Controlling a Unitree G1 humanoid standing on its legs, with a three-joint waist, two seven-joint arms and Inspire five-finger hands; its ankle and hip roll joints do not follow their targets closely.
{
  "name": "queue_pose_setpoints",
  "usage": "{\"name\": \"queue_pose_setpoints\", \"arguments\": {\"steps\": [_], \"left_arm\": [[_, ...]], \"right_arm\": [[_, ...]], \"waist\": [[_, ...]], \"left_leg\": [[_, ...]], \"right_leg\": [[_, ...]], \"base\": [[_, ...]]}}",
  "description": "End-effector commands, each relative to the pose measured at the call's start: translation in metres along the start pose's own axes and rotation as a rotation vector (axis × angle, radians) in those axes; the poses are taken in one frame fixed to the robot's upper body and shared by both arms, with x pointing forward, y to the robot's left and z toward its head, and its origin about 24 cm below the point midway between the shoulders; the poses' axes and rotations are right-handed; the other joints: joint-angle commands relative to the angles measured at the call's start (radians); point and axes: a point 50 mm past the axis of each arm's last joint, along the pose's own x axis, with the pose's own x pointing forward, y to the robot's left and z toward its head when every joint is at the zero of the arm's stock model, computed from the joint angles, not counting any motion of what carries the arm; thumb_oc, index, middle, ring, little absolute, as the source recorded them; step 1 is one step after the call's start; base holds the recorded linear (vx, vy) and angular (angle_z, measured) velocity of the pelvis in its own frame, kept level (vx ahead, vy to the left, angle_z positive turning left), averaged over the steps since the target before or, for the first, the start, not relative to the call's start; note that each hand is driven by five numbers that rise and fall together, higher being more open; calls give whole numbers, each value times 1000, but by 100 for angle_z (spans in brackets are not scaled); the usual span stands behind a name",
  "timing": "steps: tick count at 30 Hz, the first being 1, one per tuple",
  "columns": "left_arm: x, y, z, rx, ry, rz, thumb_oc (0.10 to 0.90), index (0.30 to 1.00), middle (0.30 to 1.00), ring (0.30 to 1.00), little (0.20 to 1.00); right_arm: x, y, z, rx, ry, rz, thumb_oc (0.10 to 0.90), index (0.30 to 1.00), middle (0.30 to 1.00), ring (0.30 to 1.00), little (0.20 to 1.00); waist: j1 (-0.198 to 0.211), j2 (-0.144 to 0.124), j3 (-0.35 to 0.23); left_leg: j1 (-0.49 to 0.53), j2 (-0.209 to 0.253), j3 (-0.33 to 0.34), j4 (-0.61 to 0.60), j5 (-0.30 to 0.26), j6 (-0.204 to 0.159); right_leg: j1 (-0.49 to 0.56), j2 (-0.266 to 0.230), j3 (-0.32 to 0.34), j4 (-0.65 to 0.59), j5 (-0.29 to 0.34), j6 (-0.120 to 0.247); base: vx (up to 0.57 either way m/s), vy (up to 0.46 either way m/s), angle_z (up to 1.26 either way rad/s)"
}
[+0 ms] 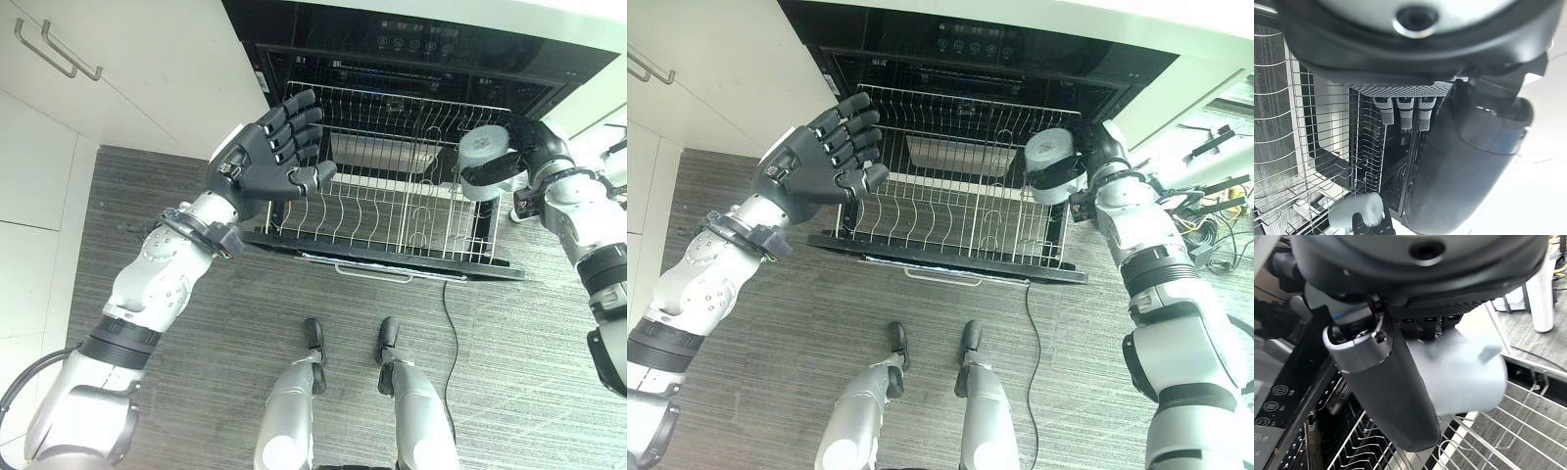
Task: Place the dishes in the dishwasher.
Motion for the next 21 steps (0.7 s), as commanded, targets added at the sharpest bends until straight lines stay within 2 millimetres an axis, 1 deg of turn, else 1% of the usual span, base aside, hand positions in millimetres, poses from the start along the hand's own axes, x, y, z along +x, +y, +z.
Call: {"name": "queue_pose_setpoints", "arguments": {"steps": [1, 8, 13, 15, 17, 21], "left_arm": [[4, -26, 57, 37, -308, -126, 800, 900, 900, 900, 900], [4, -27, 58, 36, -311, -124, 800, 900, 900, 900, 900], [3, -26, 57, 41, -315, -120, 800, 900, 900, 900, 900], [1, -26, 57, 41, -318, -114, 800, 900, 900, 900, 900], [-2, -25, 57, 45, -328, -105, 800, 900, 900, 900, 900], [-6, -24, 55, 40, -340, -90, 800, 900, 900, 900, 900]], "right_arm": [[-9, -46, 66, -25, -261, -159, 800, 900, 900, 900, 900], [-9, -43, 62, 1, -256, -149, 800, 900, 900, 900, 900], [-11, -45, 66, 29, -291, -168, 800, 900, 900, 900, 900], [-14, -47, 68, 63, -315, -183, 800, 900, 900, 900, 900], [-20, -51, 78, 136, -380, -220, 800, 900, 900, 900, 900], [-28, -51, 80, 256, -429, -228, 800, 900, 900, 900, 900]], "waist": [[0, 23, -48], [-3, 23, -47], [-5, 22, -49], [-8, 21, -49], [-12, 20, -53], [-19, 18, -58]], "left_leg": [[-13, 26, -73, 61, -121, -81], [-15, 24, -72, 61, -121, -79], [-16, 25, -72, 61, -122, -80], [-14, 26, -72, 61, -123, -80], [-12, 27, -71, 61, -126, -80], [-9, 27, -70, 61, -130, -79]], "right_leg": [[-12, -12, 6, 51, -99, 97], [-14, -10, 8, 51, -99, 95], [-14, -9, 10, 51, -100, 94], [-14, -8, 11, 51, -101, 94], [-11, -6, 15, 51, -103, 94], [-11, -3, 20, 51, -104, 93]], "base": [[0, 0, 0], [0, 0, 0], [0, 0, 0], [0, 0, 0], [0, 0, 0], [0, 0, 0]]}}
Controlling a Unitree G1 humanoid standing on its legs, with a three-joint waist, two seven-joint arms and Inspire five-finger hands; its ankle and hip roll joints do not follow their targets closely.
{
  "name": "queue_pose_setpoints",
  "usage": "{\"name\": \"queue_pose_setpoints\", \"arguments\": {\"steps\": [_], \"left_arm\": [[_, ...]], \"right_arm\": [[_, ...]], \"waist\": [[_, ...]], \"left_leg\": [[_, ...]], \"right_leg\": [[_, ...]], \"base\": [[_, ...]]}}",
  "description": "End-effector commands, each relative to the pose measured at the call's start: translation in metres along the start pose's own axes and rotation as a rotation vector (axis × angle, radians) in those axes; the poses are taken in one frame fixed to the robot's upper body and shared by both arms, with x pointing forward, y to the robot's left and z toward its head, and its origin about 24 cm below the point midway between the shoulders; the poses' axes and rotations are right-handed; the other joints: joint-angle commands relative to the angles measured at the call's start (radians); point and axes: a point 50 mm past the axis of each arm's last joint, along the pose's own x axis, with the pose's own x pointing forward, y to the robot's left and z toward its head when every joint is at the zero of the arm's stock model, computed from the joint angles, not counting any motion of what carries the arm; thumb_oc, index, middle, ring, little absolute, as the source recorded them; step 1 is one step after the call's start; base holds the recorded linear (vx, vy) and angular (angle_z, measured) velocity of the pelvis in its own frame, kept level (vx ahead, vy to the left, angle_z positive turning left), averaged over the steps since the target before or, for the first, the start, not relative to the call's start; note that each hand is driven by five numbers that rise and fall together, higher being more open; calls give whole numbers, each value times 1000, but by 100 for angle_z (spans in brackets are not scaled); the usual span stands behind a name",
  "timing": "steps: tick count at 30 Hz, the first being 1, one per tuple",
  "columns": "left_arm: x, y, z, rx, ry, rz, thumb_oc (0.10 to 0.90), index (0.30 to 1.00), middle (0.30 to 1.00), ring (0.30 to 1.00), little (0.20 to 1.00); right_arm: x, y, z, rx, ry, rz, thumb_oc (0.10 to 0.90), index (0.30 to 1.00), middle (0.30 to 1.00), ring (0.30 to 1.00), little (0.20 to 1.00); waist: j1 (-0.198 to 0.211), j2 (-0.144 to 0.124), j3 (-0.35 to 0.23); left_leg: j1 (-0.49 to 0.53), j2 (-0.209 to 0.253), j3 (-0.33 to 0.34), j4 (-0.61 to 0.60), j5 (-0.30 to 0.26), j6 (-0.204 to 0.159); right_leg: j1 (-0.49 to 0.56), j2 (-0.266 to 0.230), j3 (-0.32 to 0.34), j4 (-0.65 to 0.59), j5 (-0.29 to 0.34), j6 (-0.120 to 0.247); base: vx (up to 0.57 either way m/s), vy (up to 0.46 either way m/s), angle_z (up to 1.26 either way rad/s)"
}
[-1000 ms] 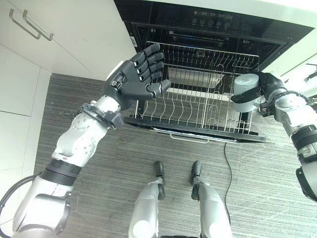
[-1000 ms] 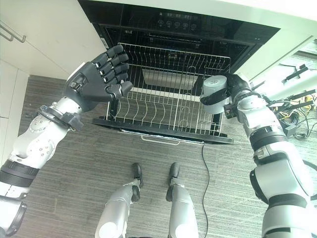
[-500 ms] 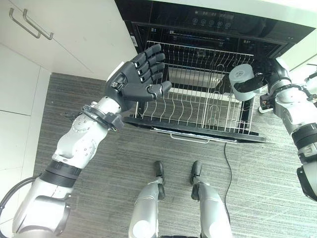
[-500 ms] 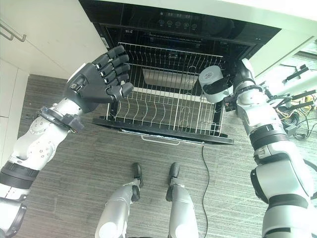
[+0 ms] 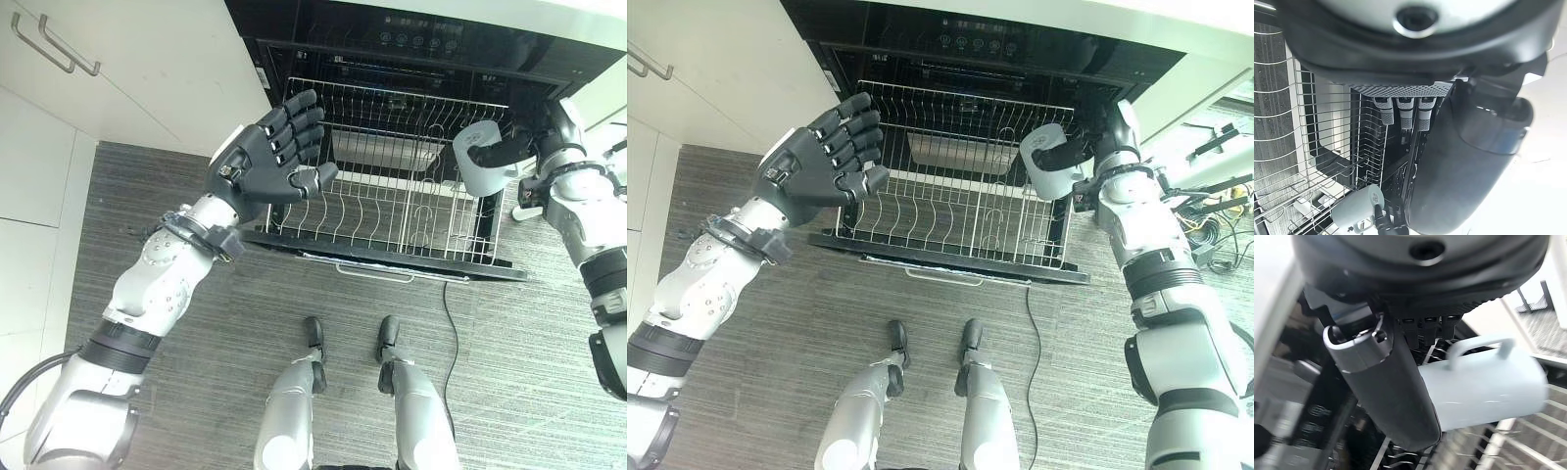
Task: Place the dishes in the dishwasher.
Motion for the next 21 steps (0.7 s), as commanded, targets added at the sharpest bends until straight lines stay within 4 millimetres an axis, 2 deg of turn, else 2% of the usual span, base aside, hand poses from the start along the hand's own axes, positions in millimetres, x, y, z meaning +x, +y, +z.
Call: {"name": "queue_pose_setpoints", "arguments": {"steps": [1, 11, 21], "left_arm": [[0, -21, 59, 43, -339, -82, 800, 900, 900, 900, 900], [-11, -23, 52, 33, -370, -32, 800, 900, 900, 900, 900], [-29, -25, 38, 42, -396, 45, 800, 900, 900, 900, 900]], "right_arm": [[-7, -29, 67, 102, -293, -107, 800, 900, 900, 900, 900], [-33, -1, 30, 245, -244, -29, 800, 900, 900, 900, 900], [-76, 34, -16, 384, -181, 73, 800, 900, 900, 900, 900]], "waist": [[-17, 17, -61], [-44, 2, -81], [-78, -17, -110]], "left_leg": [[2, 28, -67, 61, -132, -78], [22, 35, -51, 61, -144, -70], [68, 50, -21, 61, -161, -61]], "right_leg": [[-1, -2, 21, 51, -106, 93], [11, 9, 37, 51, -112, 87], [50, 22, 54, 51, -123, 81]], "base": [[0, 0, 0], [4, 5, -2], [30, 0, -3]]}}
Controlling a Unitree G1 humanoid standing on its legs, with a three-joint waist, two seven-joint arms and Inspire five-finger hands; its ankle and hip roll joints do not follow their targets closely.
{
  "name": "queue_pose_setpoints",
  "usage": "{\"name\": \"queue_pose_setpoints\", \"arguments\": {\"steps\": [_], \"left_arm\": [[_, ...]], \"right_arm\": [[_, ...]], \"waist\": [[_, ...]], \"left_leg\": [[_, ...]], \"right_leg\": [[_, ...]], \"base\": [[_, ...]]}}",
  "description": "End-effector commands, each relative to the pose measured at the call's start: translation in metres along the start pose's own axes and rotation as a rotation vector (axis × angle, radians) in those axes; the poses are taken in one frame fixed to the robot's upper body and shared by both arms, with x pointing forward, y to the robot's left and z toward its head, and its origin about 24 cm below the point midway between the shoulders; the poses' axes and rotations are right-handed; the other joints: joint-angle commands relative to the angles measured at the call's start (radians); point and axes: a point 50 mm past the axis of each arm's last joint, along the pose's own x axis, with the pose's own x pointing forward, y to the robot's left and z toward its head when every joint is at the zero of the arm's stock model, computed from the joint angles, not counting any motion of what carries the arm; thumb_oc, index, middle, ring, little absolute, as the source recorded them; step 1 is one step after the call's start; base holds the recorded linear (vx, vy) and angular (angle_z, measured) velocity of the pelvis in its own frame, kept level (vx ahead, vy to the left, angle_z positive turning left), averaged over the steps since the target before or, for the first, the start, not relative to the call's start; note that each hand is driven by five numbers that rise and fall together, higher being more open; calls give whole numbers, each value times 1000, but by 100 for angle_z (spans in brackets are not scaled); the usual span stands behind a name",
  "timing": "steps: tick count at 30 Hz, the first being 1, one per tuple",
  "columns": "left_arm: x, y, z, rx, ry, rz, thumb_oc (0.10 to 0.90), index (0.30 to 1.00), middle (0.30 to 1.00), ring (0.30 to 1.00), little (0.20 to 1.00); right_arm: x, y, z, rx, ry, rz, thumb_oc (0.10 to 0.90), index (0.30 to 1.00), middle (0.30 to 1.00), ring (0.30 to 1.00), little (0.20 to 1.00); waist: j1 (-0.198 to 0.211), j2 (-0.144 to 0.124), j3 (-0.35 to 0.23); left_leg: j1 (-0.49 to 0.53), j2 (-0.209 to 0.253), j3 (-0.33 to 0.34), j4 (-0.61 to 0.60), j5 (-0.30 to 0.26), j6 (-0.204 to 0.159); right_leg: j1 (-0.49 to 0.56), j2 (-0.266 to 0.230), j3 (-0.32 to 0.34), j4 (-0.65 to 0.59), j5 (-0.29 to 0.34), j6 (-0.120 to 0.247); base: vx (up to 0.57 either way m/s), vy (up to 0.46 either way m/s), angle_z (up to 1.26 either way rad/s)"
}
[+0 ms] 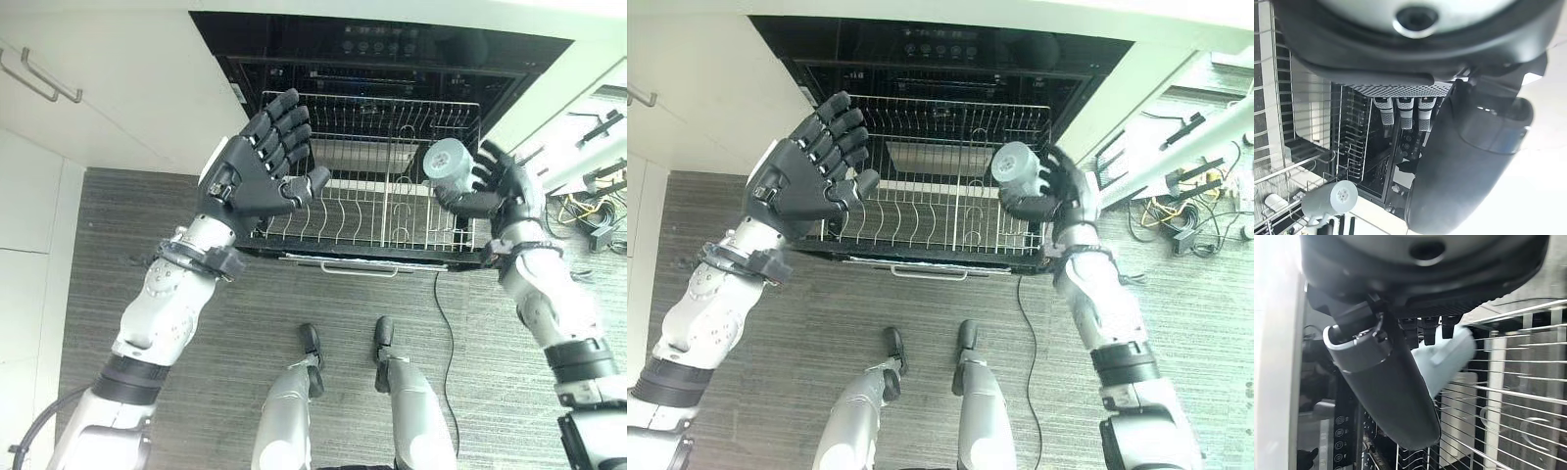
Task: Place the dishes in the dishwasher.
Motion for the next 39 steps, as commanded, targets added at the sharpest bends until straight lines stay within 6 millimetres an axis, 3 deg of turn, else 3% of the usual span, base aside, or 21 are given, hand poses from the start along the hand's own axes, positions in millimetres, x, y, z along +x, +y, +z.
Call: {"name": "queue_pose_setpoints", "arguments": {"steps": [1, 6, 13, 25, 28, 29, 30, 32, 33, 34, 35, 36, 39], "left_arm": [[-1, -18, 51, 79, -307, -74, 800, 900, 900, 900, 900], [-16, -15, 46, 88, -329, -32, 800, 900, 900, 900, 900], [-43, -15, 32, 99, -314, -8, 800, 900, 900, 900, 900], [-65, -11, 25, -7, -334, 1, 800, 900, 900, 900, 900], [-68, -11, 22, -58, -346, 2, 800, 900, 900, 900, 900], [-74, -10, 22, -86, -354, -5, 800, 900, 900, 900, 900], [-76, -9, 23, -86, -355, -10, 800, 900, 900, 900, 900], [-79, -8, 23, -84, -354, -14, 800, 900, 900, 900, 900], [-80, -9, 23, -82, -361, -25, 800, 900, 900, 900, 900], [-80, -10, 23, -82, -365, -26, 800, 900, 900, 900, 900], [-79, -11, 25, -74, -387, -22, 800, 900, 900, 900, 900], [-79, -11, 26, -78, -402, -19, 800, 900, 900, 900, 900], [-81, -5, 30, -82, -434, 0, 800, 900, 900, 900, 900]], "right_arm": [[-5, 0, 60, 55, -301, 36, 800, 900, 900, 900, 900], [-27, 3, 50, 88, -346, 76, 800, 900, 900, 900, 900], [-61, -8, 40, 113, -419, 53, 800, 900, 900, 900, 900], [-83, -22, 48, 21, -463, 104, 800, 900, 900, 900, 900], [-85, -27, 48, -3, -455, 106, 800, 900, 900, 900, 900], [-90, -37, 49, -10, -451, 96, 800, 900, 900, 900, 900], [-91, -38, 50, -13, -453, 93, 800, 900, 900, 900, 900], [-90, -38, 49, -16, -448, 96, 800, 900, 900, 900, 900], [-86, -36, 48, -33, -442, 90, 800, 900, 900, 900, 900], [-85, -36, 48, -38, -443, 88, 800, 900, 900, 900, 900], [-81, -35, 51, -47, -445, 99, 800, 900, 900, 900, 900], [-79, -36, 54, -58, -447, 103, 800, 900, 900, 900, 900], [-77, -41, 62, -89, -447, 117, 800, 900, 900, 900, 900]], "waist": [[-2, -15, -116], [-13, -21, -145], [-31, -30, -218], [-53, -44, -316], [-53, -68, -322], [-29, -89, -301], [-24, -86, -296], [-24, -64, -298], [-20, -45, -308], [-18, -43, -310], [-8, -38, -318], [-3, -35, -322], [-7, -19, -338]], "left_leg": [[43, 43, -32, 45, -162, -59], [73, 48, -21, 45, -171, -55], [137, 59, 2, 45, -183, -51], [261, 71, 2, 45, -178, -64], [325, 43, 27, 45, -148, -60], [329, -36, -38, 45, -105, -49], [300, -49, -54, 45, -126, -36], [268, -25, -62, 45, -143, -37], [204, 34, -87, 45, -112, -71], [192, 44, -96, 45, -103, -78], [140, 83, -152, 45, -67, -103], [125, 93, -184, 45, -56, -111], [141, 98, -173, 45, -88, -104]], "right_leg": [[36, 9, 26, 34, -126, 81], [64, 15, 33, 34, -133, 80], [128, 27, 36, 34, -152, 77], [227, 96, 80, 34, -186, 38], [245, 85, 98, 34, -181, 26], [287, 79, 134, 34, -176, 27], [289, 87, 147, 34, -170, 32], [296, 112, 156, 34, -178, 38], [311, 136, 167, 34, -196, 35], [314, 139, 170, 34, -200, 33], [331, 145, 186, 34, -221, 24], [337, 146, 196, 34, -228, 20], [340, 104, 188, 34, -240, 36]], "base": [[61, -12, -13], [66, -17, -9], [94, -46, 0], [100, -115, -14], [159, -100, -35], [248, -29, -28], [232, 53, -35], [117, 173, -69], [133, 211, -48], [209, 373, -6], [172, 355, -16], [193, 440, -25], [177, 540, -106]]}}
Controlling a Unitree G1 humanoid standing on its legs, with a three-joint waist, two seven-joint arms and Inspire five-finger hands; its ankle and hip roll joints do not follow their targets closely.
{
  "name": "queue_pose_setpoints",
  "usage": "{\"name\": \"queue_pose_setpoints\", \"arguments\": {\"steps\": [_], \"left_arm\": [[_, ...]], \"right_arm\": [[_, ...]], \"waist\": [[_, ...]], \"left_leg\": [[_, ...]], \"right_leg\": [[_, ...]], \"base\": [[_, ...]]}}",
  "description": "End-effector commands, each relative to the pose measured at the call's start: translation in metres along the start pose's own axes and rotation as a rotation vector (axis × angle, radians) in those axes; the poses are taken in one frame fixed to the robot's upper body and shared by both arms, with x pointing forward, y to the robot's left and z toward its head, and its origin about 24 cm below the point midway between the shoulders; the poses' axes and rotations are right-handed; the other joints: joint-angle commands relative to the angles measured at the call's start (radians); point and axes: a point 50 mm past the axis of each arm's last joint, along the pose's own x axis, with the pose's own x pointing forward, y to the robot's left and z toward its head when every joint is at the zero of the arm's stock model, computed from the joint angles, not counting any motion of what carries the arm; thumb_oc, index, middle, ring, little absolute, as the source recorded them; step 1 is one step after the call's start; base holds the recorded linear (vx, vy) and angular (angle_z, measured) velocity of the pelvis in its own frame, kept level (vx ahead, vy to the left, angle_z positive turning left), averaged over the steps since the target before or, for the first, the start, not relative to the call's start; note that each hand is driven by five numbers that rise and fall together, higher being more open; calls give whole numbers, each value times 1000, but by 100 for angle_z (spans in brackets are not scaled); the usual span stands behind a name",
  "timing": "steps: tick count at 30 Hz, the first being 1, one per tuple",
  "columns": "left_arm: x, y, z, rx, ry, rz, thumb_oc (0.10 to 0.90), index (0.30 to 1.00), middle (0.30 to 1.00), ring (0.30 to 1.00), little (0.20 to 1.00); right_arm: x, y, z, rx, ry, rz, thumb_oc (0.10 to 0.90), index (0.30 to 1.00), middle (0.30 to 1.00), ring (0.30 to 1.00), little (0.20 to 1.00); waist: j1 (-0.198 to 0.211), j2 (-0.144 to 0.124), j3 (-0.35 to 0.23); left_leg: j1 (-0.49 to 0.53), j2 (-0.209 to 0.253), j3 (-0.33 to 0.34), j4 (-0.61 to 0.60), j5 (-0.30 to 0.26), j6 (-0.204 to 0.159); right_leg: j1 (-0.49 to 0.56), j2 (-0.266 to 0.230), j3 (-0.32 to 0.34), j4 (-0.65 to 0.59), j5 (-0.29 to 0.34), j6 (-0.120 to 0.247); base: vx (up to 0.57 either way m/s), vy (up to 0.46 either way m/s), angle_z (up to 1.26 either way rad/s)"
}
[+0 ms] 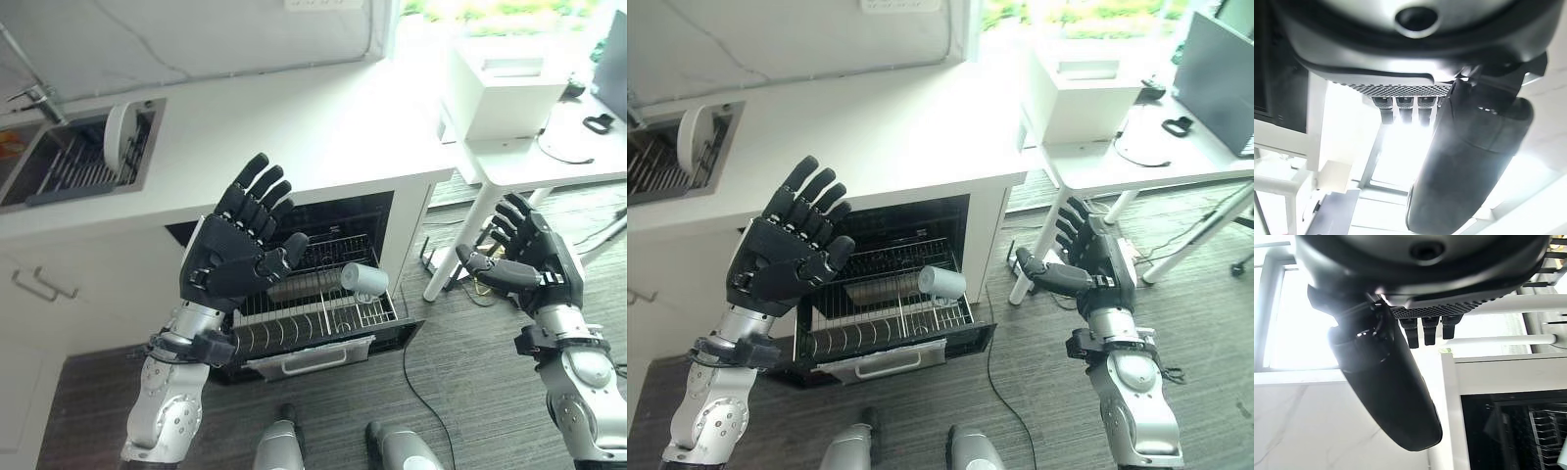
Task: Place the dishes in the dishwasher.
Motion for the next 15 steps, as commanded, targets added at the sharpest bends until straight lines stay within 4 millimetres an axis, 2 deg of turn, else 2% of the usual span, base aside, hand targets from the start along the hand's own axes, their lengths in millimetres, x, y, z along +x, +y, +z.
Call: {"name": "queue_pose_setpoints", "arguments": {"steps": [1, 6, 7, 8, 10, 11, 12, 13, 14, 15], "left_arm": [[14, -3, 53, 38, -299, -87, 800, 900, 900, 900, 900], [17, -4, 59, 62, -295, -133, 800, 900, 900, 900, 900], [15, -2, 62, 65, -296, -146, 800, 900, 900, 900, 900], [12, -1, 65, 90, -307, -144, 800, 900, 900, 900, 900], [12, -1, 68, 115, -316, -136, 800, 900, 900, 900, 900], [12, -1, 69, 135, -322, -129, 800, 900, 900, 900, 900], [14, -2, 70, 148, -327, -128, 800, 900, 900, 900, 900], [16, -2, 70, 144, -331, -131, 800, 900, 900, 900, 900], [21, -4, 68, 129, -339, -137, 800, 900, 900, 900, 900], [21, -5, 67, 127, -340, -136, 800, 900, 900, 900, 900]], "right_arm": [[9, -4, 70, -85, -317, 44, 800, 900, 900, 900, 900], [-2, -14, 69, -64, -319, -3, 800, 900, 900, 900, 900], [-8, -16, 61, -37, -307, -23, 800, 900, 900, 900, 900], [-7, -12, 58, -16, -296, -14, 800, 900, 900, 900, 900], [-3, -7, 57, 2, -298, 1, 800, 900, 900, 900, 900], [1, -5, 56, 3, -302, 8, 800, 900, 900, 900, 900], [4, -2, 57, 6, -308, 10, 800, 900, 900, 900, 900], [6, -2, 58, 5, -312, 7, 800, 900, 900, 900, 900], [8, -3, 61, -15, -316, -4, 800, 900, 900, 900, 900], [9, -3, 61, -19, -316, -2, 800, 900, 900, 900, 900]], "waist": [[-40, -12, -92], [-54, -28, -110], [-50, -45, -116], [-32, -53, -116], [-12, -56, -119], [-2, -56, -121], [1, -54, -122], [-1, -52, -122], [7, -57, -126], [14, -59, -128]], "left_leg": [[109, 12, 109, -60, -1, -32], [142, -30, 128, -60, -41, -9], [155, -59, 132, -60, -64, 22], [163, -66, 152, -60, -74, 39], [167, -62, 173, -60, -77, 43], [167, -59, 183, -60, -77, 44], [164, -62, 176, -60, -76, 49], [164, -72, 159, -60, -77, 53], [153, -112, 119, -60, -76, 64], [150, -115, 119, -60, -74, 63]], "right_leg": [[129, -38, -108, -118, -22, 96], [117, -109, -124, -118, 16, 151], [117, -147, -139, -118, 85, 176], [115, -171, -215, -118, 143, 182], [110, -179, -295, -118, 166, 184], [109, -174, -332, -118, 176, 184], [105, -140, -327, -118, 157, 173], [103, -100, -300, -118, 130, 153], [83, -45, -266, -118, 74, 106], [83, -49, -279, -118, 61, 102]], "base": [[159, 635, -68], [97, 412, -4], [99, 480, -11], [79, 447, -3], [-15, 178, -43], [-33, 115, -70], [-13, 91, -71], [18, 79, -46], [27, 40, -1], [-2, -50, 64]]}}
